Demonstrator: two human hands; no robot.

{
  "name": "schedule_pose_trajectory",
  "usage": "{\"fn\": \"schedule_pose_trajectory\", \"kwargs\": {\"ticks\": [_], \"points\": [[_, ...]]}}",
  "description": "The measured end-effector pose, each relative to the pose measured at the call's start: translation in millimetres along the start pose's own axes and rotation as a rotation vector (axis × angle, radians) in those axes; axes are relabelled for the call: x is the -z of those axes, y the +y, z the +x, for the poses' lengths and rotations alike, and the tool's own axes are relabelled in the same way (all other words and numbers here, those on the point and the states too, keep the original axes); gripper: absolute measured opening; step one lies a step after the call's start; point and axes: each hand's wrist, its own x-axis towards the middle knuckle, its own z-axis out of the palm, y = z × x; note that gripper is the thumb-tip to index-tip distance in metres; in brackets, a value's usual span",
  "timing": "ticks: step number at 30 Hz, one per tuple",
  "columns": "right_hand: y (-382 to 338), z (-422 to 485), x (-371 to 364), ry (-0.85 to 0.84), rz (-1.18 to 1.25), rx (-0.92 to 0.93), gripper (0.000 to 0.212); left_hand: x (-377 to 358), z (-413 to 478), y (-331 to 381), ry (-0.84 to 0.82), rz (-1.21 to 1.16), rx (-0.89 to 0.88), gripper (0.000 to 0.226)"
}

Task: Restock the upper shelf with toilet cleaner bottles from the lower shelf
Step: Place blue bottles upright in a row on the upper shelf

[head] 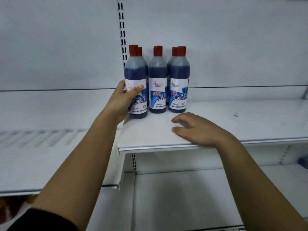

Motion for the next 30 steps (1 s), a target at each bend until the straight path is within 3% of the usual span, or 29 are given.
{"fn": "schedule_pose_trajectory", "kwargs": {"ticks": [5, 14, 17, 19, 21, 24, 30], "points": [[2.2, 0.5, -0.7, 0.015, 0.03, -0.022, 0.047, 0.9, 14.8, -5.0, -0.038, 0.022, -0.039, 0.04], [1.5, 0.5, -2.0, 0.059, 0.045, -0.031, 0.042, -4.2, 22.1, -16.2, 0.204, 0.174, -0.081, 0.057], [0.1, -0.4, -1.9, 0.082, 0.049, -0.04, 0.041, 2.1, 18.2, -15.5, 0.241, 0.594, 0.031, 0.075], [-1.1, -0.6, -2.1, 0.103, 0.047, -0.039, 0.04, 4.4, 1.4, -13.4, 0.147, 0.866, 0.05, 0.064], [-3.0, -0.7, -2.2, 0.115, 0.016, -0.042, 0.041, 1.1, -28.8, -9.8, -0.063, 1.052, 0.007, 0.041], [-6.7, -0.5, -2.1, 0.111, -0.036, -0.048, 0.043, -12.3, -67.5, -7.3, -0.333, 1.286, -0.081, 0.048], [5.0, -17.8, 7.9, 0.124, -0.093, -0.061, 0.043, -61.6, -90.7, -9.0, -0.396, 1.35, -0.166, 0.054]]}}
